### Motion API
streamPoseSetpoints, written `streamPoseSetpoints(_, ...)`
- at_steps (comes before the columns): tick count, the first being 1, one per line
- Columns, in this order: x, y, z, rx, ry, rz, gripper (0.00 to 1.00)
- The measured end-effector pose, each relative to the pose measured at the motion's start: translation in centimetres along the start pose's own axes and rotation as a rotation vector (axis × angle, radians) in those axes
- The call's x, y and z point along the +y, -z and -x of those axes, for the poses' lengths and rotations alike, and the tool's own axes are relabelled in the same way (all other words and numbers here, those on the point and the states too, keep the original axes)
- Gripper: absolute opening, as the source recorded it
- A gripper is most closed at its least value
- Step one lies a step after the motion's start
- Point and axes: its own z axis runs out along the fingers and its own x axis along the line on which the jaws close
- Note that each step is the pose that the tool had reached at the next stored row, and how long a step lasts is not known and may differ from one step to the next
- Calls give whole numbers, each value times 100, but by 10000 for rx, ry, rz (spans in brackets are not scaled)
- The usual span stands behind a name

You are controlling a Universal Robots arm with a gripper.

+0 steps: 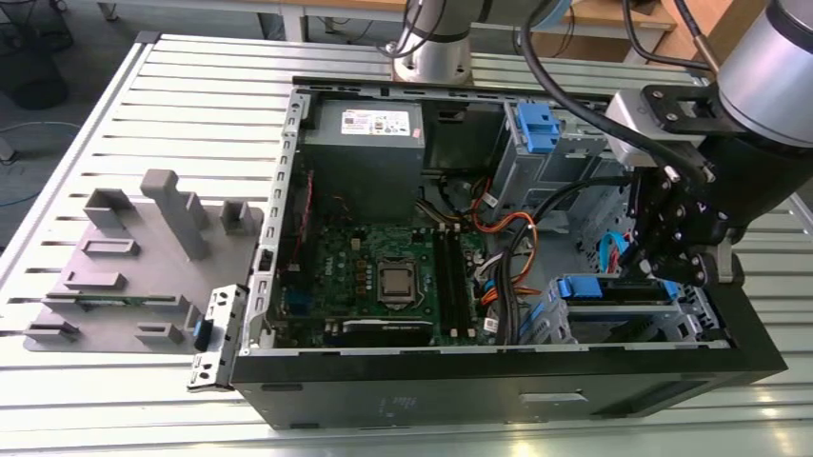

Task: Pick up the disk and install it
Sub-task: 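Insert the first disk wire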

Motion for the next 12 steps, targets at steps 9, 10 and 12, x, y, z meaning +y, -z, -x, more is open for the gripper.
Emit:
streamPoseSetpoints(9, 4, -14, -1, -46, 20, -56, 16)
streamPoseSetpoints(10, 4, -18, -2, -44, 21, -57, 16)
streamPoseSetpoints(12, 4, -18, -2, -42, 21, -57, 16)
